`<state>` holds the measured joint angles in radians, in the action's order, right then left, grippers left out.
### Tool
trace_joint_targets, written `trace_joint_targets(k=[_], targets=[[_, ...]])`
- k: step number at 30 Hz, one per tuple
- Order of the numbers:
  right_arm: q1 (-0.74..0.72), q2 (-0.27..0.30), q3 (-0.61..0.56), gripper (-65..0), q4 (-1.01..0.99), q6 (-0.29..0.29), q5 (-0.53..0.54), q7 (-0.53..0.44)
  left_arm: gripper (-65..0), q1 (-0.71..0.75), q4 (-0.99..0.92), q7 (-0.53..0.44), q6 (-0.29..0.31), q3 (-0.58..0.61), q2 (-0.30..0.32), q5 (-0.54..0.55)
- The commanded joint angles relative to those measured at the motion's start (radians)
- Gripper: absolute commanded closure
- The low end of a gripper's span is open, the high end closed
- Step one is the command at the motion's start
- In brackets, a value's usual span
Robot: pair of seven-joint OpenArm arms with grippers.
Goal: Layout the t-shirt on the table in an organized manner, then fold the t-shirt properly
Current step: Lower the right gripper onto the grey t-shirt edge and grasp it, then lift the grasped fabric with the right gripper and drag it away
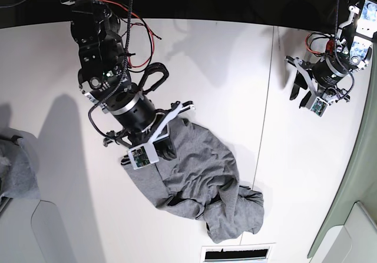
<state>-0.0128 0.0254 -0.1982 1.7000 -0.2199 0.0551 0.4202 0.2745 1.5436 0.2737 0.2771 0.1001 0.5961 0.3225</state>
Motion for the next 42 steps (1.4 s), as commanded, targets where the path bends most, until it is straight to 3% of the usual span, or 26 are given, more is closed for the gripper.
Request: trace_joint_targets(k=[1,2,6,8,15,19,22,24,29,34,37,42], targets=[[-0.005,0.002,0.013,0.0,-0.007,0.015,-0.01,-0.035,-24.1,-0.005,0.012,-0.014,-0.004,-0.007,0.016,0.003],[-0.006,0.003,0.025,0.0,-0.036,0.015,-0.02,-0.048,-24.1,-0.005,0.012,-0.014,-0.004,-0.007,0.016,0.003],[-0.03,0.002,0.082,-34.1,-0.201,0.041,-0.008,-0.216,-24.1,-0.006,0.012,-0.014,-0.004,-0.007,0.016,0.003],[-0.069,0.002,0.102,-38.4,-0.308,0.069,0.023,-0.254,-24.1,-0.006,0.012,-0.014,-0.004,-0.007,0.016,0.003],[-0.246,-0.009,0.117,-38.4,-0.67,0.044,0.113,-0.278,-24.1,-0.006,0.012,-0.015,-0.004,-0.007,0.016,0.003],[-0.284,-0.041,0.117,-38.3,-0.73,-0.04,0.14,-0.288,-24.1,-0.006,0.012,-0.016,-0.004,-0.007,0.016,0.003],[-0.286,-0.069,0.116,-37.5,-0.73,-0.043,0.138,-0.293,-24.1,-0.006,0.012,-0.016,-0.004,-0.007,0.016,0.003],[-0.286,-0.082,0.116,-29.2,-0.73,-0.043,0.127,-0.293,-24.1,-0.006,0.012,-0.016,-0.004,-0.007,0.016,0.003],[-0.289,-0.093,0.116,0.0,-0.73,-0.088,0.063,-0.301,-24.1,-0.006,0.012,-0.015,-0.004,-0.007,0.016,0.003],[-0.29,-0.092,0.118,0.0,-0.703,-0.104,0.057,-0.31,-24.1,-0.006,0.012,-0.015,-0.004,-0.007,0.016,0.003],[-0.267,-0.089,0.118,0.0,-0.623,-0.155,0.057,-0.298,-24.1,-0.005,0.012,-0.014,-0.004,-0.007,0.016,0.003],[-0.122,-0.068,0.119,0.0,-0.301,-0.173,0.058,-0.161,-24.1,-0.005,0.012,0.018,-0.004,-0.007,0.016,0.002]])
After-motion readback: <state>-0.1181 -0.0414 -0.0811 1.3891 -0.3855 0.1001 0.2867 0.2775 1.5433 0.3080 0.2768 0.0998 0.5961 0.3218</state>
